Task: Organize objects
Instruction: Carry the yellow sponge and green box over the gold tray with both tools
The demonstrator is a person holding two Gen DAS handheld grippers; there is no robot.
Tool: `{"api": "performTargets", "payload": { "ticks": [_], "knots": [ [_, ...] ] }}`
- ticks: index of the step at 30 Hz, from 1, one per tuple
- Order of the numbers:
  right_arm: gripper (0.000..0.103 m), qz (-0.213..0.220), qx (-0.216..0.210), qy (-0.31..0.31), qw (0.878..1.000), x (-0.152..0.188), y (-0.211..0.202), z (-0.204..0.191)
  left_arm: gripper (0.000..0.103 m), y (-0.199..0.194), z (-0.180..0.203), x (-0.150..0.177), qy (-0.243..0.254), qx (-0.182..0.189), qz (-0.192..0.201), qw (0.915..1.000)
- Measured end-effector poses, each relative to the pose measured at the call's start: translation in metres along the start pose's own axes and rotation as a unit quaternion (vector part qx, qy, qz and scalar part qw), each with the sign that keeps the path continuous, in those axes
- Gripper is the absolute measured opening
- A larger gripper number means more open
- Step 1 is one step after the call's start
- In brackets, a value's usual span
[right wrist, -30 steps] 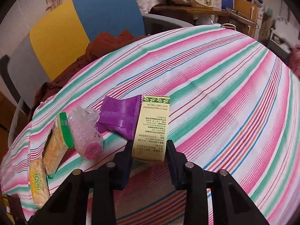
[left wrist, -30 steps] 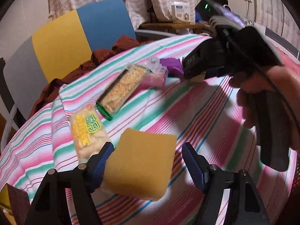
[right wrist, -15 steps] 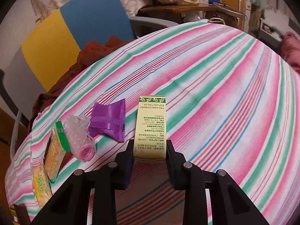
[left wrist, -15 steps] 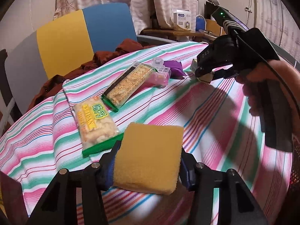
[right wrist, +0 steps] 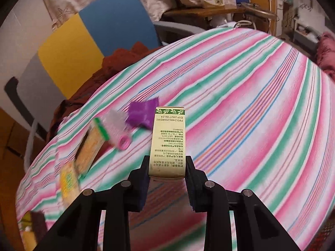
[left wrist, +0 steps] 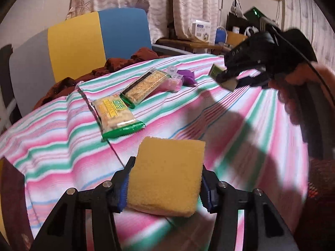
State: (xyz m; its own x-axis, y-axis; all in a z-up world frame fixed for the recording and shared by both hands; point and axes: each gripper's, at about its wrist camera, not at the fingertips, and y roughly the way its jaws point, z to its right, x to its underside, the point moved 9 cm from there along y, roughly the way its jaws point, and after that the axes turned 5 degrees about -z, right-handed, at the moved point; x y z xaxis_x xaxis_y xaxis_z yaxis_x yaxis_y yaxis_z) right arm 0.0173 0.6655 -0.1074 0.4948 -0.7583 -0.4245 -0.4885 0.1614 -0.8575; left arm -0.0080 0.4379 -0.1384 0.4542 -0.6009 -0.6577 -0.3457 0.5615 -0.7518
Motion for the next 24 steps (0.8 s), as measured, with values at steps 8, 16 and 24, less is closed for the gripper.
{"api": "performTargets", "payload": {
  "ticks": [8, 16, 24],
  "knots": [
    [0.031, -0.008, -0.029, -0.038, 0.999, 0.049, -0.023, -0.020, 0.053, -0.048, -0.008, 0.031, -0.035, 0.020, 0.021, 0.9990],
    [0.031, 0.013, -0.044, -0.122, 0.991, 0.089, -0.053, -0.079, 0.053, -0.104, -0.062, 0.042, -0.112, 0.012, 0.058, 0.9919],
    [0.031, 0.006, -0.086, -0.192, 0.978, 0.137, -0.066, -0.155, 0.054, -0.156, -0.115, 0.062, -0.166, -0.005, 0.089, 0.9821]
  ]
}}
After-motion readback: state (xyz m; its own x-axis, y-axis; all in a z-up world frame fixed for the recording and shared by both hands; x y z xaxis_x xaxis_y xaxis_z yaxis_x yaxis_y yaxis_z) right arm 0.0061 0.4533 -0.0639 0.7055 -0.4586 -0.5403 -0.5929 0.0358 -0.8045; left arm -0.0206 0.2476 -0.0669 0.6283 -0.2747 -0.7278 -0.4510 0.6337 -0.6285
